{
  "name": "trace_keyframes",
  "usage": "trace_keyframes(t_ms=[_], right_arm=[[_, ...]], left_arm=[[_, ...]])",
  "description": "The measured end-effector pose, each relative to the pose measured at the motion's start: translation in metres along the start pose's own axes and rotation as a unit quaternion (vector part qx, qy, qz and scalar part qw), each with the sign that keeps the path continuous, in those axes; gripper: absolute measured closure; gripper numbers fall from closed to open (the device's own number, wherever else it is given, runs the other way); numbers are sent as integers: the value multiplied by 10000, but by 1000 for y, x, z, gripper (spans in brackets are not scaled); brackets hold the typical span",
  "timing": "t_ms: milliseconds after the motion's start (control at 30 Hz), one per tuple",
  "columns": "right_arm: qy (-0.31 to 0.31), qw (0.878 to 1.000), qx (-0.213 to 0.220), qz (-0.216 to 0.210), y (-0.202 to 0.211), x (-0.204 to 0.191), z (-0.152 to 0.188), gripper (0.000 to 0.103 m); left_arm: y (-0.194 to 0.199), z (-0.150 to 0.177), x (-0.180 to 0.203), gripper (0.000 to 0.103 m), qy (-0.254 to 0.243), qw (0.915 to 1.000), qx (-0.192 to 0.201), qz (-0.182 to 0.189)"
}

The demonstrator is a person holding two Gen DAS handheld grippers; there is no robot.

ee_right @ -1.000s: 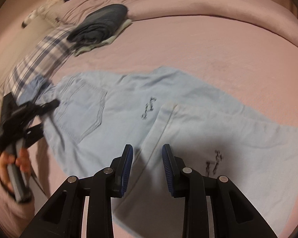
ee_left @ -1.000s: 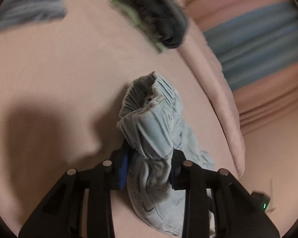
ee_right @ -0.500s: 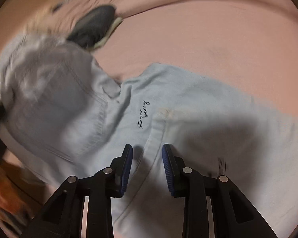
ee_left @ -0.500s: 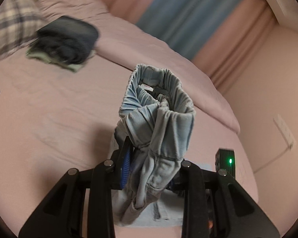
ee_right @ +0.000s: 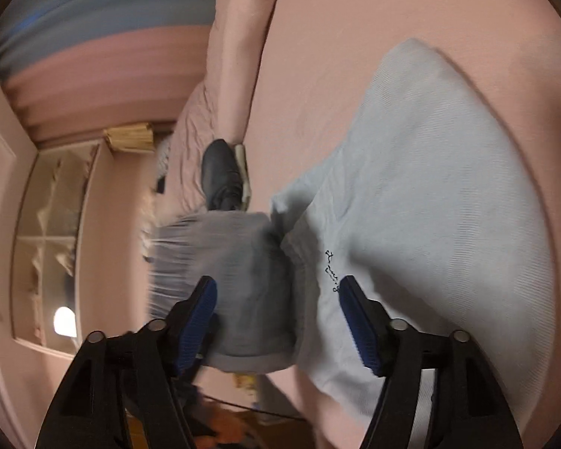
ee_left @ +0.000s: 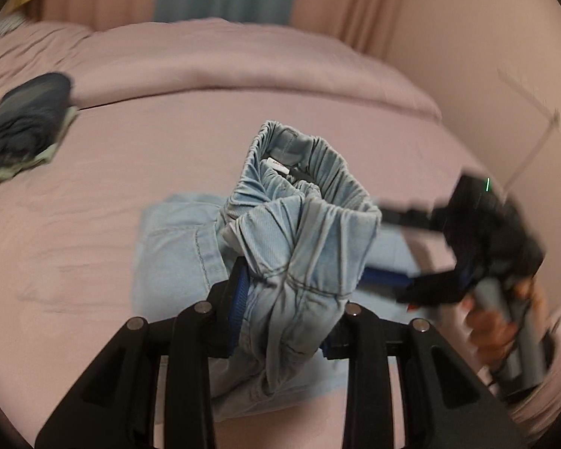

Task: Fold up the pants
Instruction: 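Take the waistband with the right gripper while the left gripper releases it, then fold the waistband over the jeans with the right gripper and open it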

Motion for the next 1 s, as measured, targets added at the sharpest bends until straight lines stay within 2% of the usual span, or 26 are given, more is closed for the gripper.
trace_keyframes(t_ms=[100, 167, 200, 267, 333, 433, 533, 600, 633, 700, 733, 800, 1000], right_arm=[[-142, 9997, -157, -153, -2, -2, 0, 27], [-215, 9991, -282, -212, -4, -4, -2, 27], [-271, 9989, -360, -143, -9, -2, -3, 27], [-314, 9984, -461, 47, -14, 0, -5, 27], [-263, 9977, -587, 198, -17, -2, -6, 27], [-51, 9961, -768, 428, -28, -13, -5, 27], [227, 9936, -776, 792, -31, -17, -7, 27], [459, 9889, -769, 1182, -31, -14, -7, 43], [602, 9855, -777, 1386, -31, -13, -6, 48], [690, 9827, -751, 1549, -28, -9, -6, 63], [728, 9817, -726, 1600, -24, -6, -7, 63], [831, 9809, -679, 1624, -18, -4, -5, 71], [1405, 9744, -415, 1705, -11, -29, 0, 73]], left_arm=[[-22, 15, 19, 66, -472, 9983, -335, -107], [-29, 23, 23, 49, -607, 9969, -488, -114], [-35, 19, 11, 45, -586, 9969, -515, -51], [-30, 25, 13, 32, -618, 9958, -640, 209], [-19, 32, 10, 28, -793, 9951, -563, 183], [-5, 41, -6, 27, -620, 9965, -531, 178], [11, 49, -31, 26, -70, 9983, -462, 348], [18, 52, -51, 25, 326, 9979, -400, 393], [21, 54, -65, 25, 577, 9970, -364, 366], [22, 55, -81, 25, 831, 9956, -348, 258], [22, 54, -88, 25, 932, 9949, -328, 209], [23, 54, -92, 25, 1001, 9945, -272, 170], [27, 52, -94, 25, 992, 9949, -163, 88]])
Point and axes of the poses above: each gripper's, at about its wrist camera, not at the fingertips, and y roughly against the way its jaws point, x to its right, z to its underside, the point moved 7 cm from there along -y, roughly the way its jaws point, and after that the axes turned 3 degrees about -x, right-handed, at the moved point
